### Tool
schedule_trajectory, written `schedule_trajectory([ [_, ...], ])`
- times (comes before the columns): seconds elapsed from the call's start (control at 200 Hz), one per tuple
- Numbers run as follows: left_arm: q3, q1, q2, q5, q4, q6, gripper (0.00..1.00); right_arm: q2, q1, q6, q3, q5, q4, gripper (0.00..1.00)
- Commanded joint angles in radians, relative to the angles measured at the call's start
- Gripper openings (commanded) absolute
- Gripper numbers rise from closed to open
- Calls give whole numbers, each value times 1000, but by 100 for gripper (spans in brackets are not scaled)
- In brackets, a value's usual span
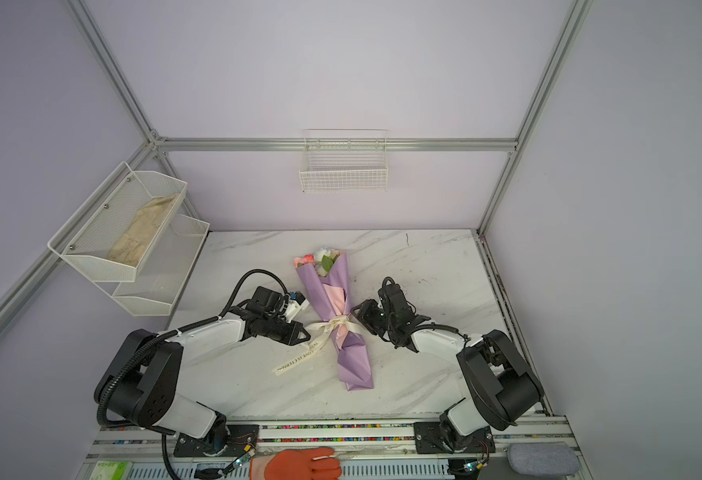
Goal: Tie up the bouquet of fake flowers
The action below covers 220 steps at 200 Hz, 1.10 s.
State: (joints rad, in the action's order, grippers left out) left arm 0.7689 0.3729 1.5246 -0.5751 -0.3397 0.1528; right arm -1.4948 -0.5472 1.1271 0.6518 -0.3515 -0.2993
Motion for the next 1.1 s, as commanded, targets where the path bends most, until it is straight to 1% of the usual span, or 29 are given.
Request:
schedule_trajectory([
  [0.0,75,-8,-3,-34,-1,-21,0,-21,-5,99,2,40,-129,48],
  [0.105,78,-6,-3,-42,-1,-22,0,-64,-8,108,16,25,-163,45],
  [0.245,78,-7,-3,-45,-1,-22,0,-100,-10,127,15,36,-209,41],
  [0.35,77,-6,-2,-46,-1,-19,0,-117,-11,130,18,32,-255,33],
  [0.365,77,-6,-2,-45,-1,-19,0,-118,-11,130,21,29,-257,31],
  [0.415,78,-7,-3,-43,-2,-20,0,-119,-11,123,23,26,-258,17],
  [0.465,78,-7,-5,-35,-2,-19,0,-107,-11,122,15,41,-241,11],
  [0.5,77,-6,-8,-27,-4,-16,0,-93,-12,121,5,57,-232,4],
  [0.53,75,-7,-11,-20,-4,-16,0,-80,-11,121,-4,70,-223,0],
  [0.645,72,-6,-26,7,-14,-16,0,-30,-10,120,-24,125,-194,0],
  [0.82,78,-8,-24,49,-65,-33,0,-21,-1,79,-8,117,-152,0],
  [0.895,82,-8,-21,77,-87,-34,0,-11,6,60,-1,136,-106,0],
  [1.095,89,-9,-24,83,-102,-42,0,12,50,14,-6,138,-45,0],
])
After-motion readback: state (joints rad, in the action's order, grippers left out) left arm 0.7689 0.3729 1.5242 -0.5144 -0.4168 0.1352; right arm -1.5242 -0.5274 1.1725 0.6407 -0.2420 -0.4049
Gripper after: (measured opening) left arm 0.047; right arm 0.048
